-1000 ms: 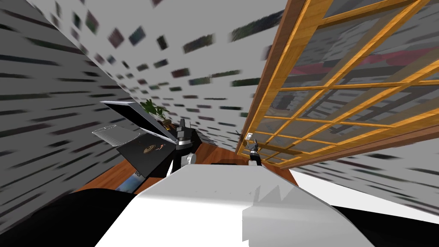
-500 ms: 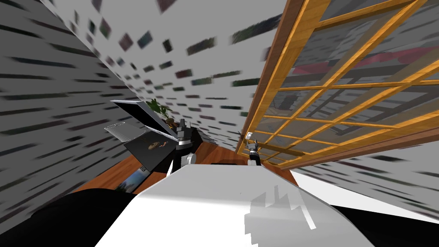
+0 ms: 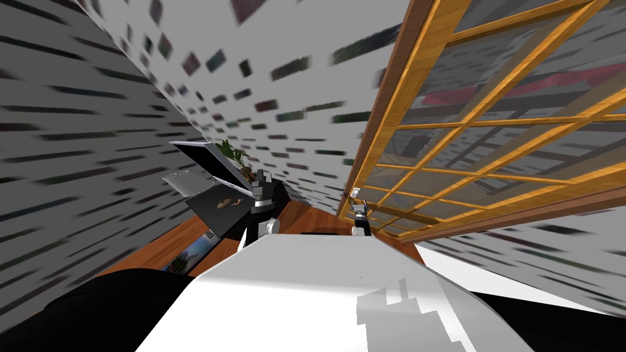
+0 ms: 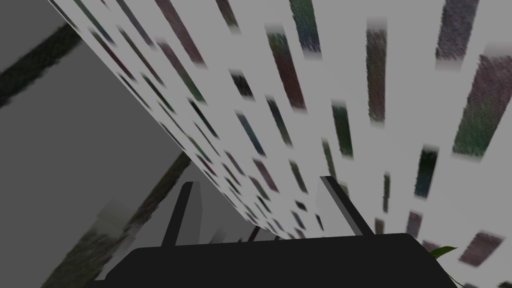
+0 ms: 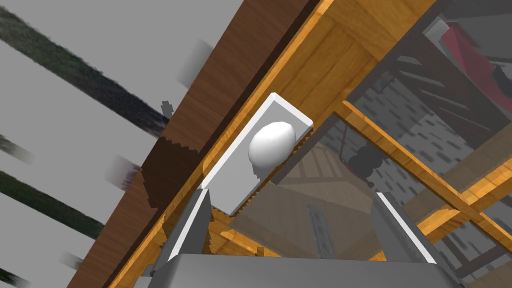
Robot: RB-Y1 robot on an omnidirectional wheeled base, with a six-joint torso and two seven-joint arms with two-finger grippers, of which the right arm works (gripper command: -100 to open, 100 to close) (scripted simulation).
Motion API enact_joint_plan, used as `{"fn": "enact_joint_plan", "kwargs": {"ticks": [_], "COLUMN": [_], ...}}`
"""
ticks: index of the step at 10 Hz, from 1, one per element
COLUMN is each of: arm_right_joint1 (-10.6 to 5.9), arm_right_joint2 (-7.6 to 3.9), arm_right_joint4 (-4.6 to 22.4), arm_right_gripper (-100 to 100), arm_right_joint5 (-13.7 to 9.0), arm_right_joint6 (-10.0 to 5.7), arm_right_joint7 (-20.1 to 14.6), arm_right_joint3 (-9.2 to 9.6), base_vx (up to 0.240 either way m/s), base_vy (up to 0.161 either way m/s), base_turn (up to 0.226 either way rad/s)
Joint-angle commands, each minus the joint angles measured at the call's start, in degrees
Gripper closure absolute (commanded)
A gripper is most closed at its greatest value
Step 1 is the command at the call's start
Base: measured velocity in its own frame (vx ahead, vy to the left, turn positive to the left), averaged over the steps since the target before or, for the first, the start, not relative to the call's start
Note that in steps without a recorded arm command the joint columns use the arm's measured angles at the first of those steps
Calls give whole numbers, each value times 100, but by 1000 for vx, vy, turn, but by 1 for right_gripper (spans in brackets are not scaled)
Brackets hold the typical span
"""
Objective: Pull the door open
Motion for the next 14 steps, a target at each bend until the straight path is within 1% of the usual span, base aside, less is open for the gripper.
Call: {"fn": "enact_joint_plan", "kwargs": {"ticks": [1,2,3,4,5,6,7,8,10,11,13,14], "arm_right_joint1": [-15,-29,-29,-44,-44,-58,-70,-70,-95,-95,-115,-115], "arm_right_joint2": [12,23,23,33,33,42,51,51,68,68,82,82], "arm_right_joint4": [-3,1,1,4,4,8,11,11,17,17,22,22], "arm_right_gripper": [-100,-100,-100,-100,-100,-100,-100,-100,-100,-100,-100,-100], "arm_right_joint5": [-128,-239,-239,-349,-349,-445,-540,-540,-719,-719,-870,-870], "arm_right_joint6": [19,31,31,43,43,53,64,64,83,83,100,100], "arm_right_joint7": [-285,-434,-518,-726,-752,-975,-1128,-1198,-1561,-1627,-1983,-2017], "arm_right_joint3": [41,76,76,111,111,142,173,173,230,230,278,278], "base_vx": [-34,-59,-46,-51,-37,-31,-54,-40,-35,-34,-41,-28], "base_vy": [-12,-20,-18,-20,-13,-9,-16,-15,-16,-11,-9,-8], "base_turn": [61,84,18,36,34,46,80,25,50,22,45,20]}}
